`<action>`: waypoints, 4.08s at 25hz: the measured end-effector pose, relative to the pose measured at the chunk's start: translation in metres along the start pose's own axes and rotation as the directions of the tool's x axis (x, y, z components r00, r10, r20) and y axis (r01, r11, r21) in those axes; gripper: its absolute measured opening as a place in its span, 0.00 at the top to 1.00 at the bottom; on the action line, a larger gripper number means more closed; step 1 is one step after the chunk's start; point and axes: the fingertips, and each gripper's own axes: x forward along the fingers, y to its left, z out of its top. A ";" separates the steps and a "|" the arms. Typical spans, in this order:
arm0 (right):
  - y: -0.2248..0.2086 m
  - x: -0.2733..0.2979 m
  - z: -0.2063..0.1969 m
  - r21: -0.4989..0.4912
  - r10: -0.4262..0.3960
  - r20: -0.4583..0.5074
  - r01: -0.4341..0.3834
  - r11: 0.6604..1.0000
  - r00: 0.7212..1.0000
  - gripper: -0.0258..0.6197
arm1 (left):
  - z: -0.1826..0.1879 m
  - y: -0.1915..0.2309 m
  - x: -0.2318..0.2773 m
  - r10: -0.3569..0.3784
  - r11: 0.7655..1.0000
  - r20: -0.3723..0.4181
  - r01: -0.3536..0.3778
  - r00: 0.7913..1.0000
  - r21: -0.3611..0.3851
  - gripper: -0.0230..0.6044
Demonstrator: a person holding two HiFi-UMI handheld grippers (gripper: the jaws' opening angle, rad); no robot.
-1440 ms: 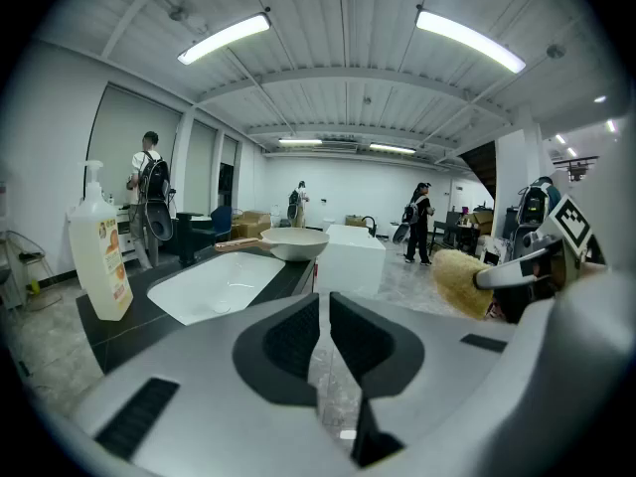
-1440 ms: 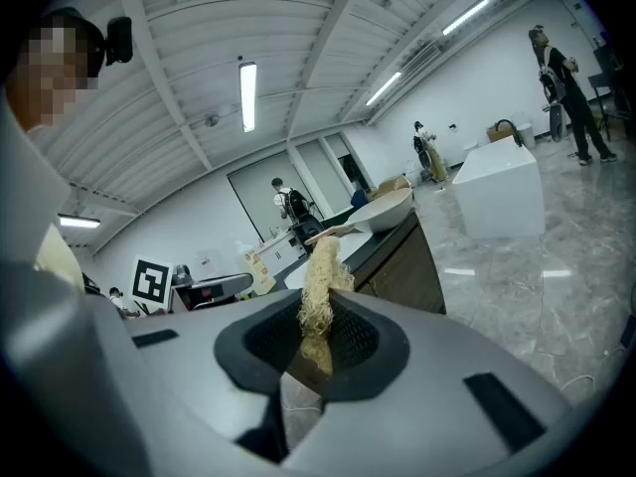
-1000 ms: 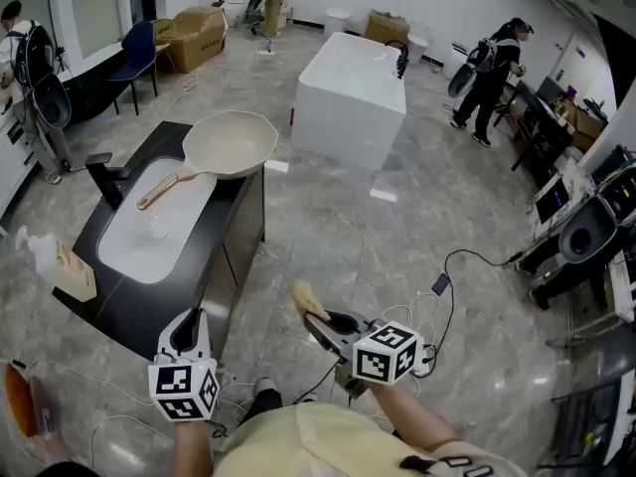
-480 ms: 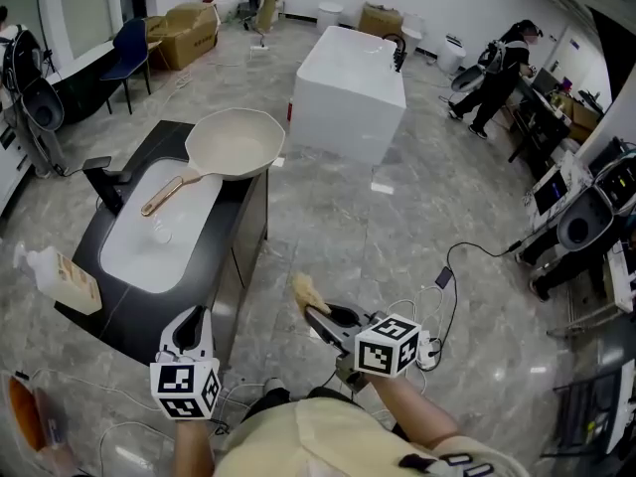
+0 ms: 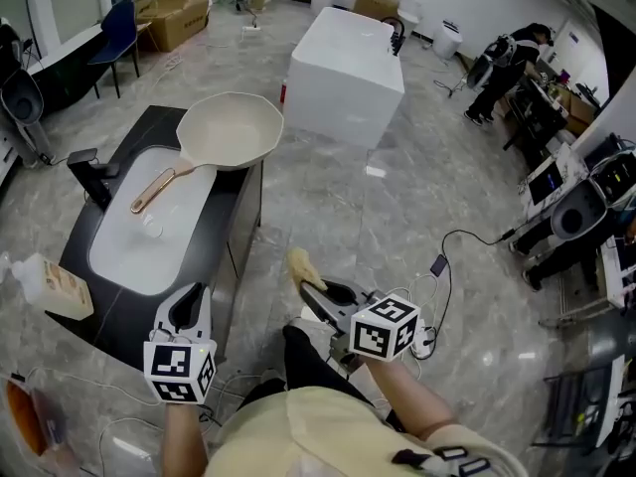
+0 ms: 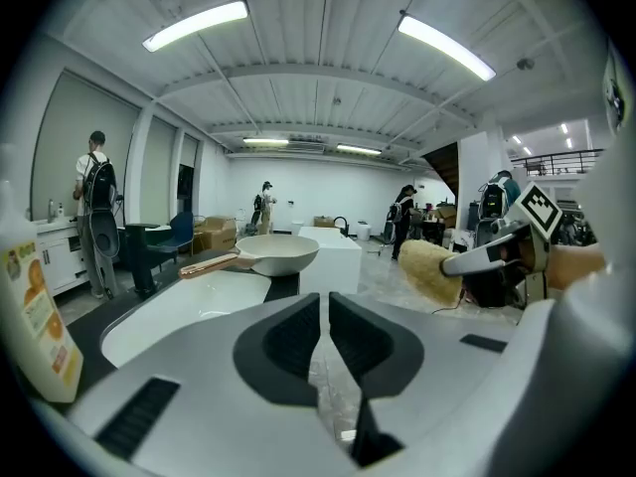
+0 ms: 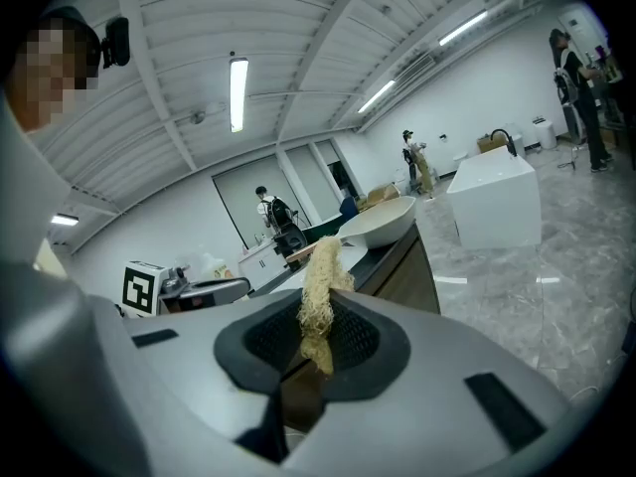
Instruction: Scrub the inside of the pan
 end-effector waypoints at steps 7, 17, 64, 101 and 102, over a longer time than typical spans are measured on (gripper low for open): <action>-0.035 0.045 0.034 -0.048 0.027 -0.012 -0.028 0.998 1.000 0.87 | 0.002 0.020 0.045 0.018 0.998 -0.017 -0.019 1.000 -0.062 0.90; -0.106 0.093 0.092 -0.061 0.083 -0.045 -0.086 0.994 0.996 0.87 | 0.030 0.034 0.125 0.076 0.990 -0.029 -0.079 0.997 -0.114 0.90; -0.210 0.410 0.253 -0.263 -0.001 -0.291 -0.079 0.961 0.957 0.87 | 0.051 0.174 0.280 0.139 0.964 -0.102 -0.158 0.985 -0.213 0.89; -0.191 0.523 0.168 -0.331 0.157 -0.593 -0.416 0.847 0.790 0.87 | 0.049 0.192 0.323 0.345 0.873 -0.210 -0.395 0.915 -0.286 0.89; -0.188 0.522 0.165 -0.331 0.167 -0.605 -0.436 0.837 0.779 0.87 | 0.049 0.192 0.323 0.347 0.873 -0.212 -0.397 0.914 -0.282 0.89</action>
